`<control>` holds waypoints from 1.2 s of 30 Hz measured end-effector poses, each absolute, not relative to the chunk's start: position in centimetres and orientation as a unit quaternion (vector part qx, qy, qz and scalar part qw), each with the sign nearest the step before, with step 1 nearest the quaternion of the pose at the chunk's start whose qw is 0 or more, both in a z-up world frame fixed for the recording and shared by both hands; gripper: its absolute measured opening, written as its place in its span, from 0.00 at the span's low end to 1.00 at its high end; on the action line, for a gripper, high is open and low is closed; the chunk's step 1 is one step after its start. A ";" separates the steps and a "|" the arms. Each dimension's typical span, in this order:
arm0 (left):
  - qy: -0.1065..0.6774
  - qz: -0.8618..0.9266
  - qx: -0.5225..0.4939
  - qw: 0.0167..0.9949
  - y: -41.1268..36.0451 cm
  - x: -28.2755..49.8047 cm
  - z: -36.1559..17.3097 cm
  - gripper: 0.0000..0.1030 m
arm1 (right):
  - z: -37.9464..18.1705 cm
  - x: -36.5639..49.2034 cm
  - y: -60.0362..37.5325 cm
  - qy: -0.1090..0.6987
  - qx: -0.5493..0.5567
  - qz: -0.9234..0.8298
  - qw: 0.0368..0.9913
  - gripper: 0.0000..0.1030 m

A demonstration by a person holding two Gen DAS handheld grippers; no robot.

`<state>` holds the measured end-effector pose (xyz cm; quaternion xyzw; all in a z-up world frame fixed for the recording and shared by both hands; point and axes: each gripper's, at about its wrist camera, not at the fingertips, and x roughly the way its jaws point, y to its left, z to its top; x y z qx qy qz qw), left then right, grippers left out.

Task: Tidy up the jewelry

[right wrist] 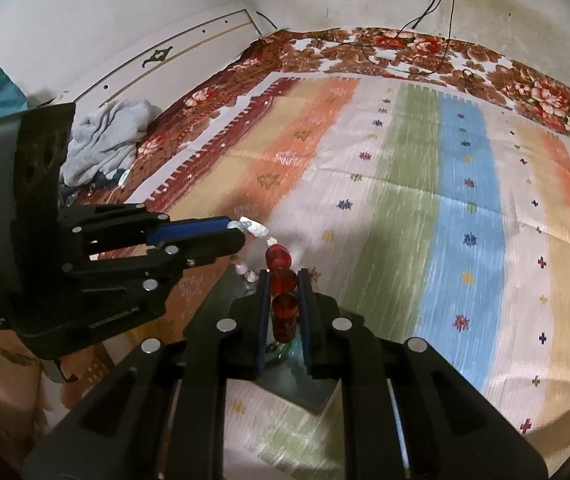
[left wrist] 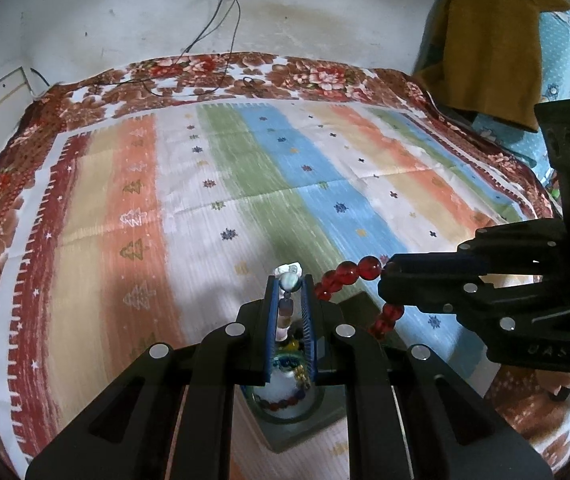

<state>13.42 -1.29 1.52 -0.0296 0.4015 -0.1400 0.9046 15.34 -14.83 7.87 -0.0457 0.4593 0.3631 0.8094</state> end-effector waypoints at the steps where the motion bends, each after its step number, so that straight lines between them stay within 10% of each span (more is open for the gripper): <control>1: 0.403 -0.142 -0.030 0.904 -1.4 13.1 1.4 0.11 | 7.7 15.2 -14.9 0.461 -0.046 0.362 0.809 0.14; 12: 0.420 -0.140 -0.027 0.896 -2.0 11.3 -0.3 0.13 | 6.5 13.8 -15.2 0.475 -0.050 0.362 0.801 0.15; 16: 0.422 -0.131 -0.011 0.897 -2.2 11.2 -0.7 0.25 | 6.6 13.7 -15.8 0.469 -0.044 0.351 0.809 0.44; 19: 0.420 -0.126 -0.009 0.899 -2.2 11.1 -0.7 0.43 | 6.6 13.7 -16.5 0.469 -0.039 0.343 0.813 0.46; 36: 0.421 -0.114 -0.008 0.900 -1.2 8.6 -1.6 0.77 | 6.3 11.3 -19.0 0.445 -0.022 0.338 0.829 0.88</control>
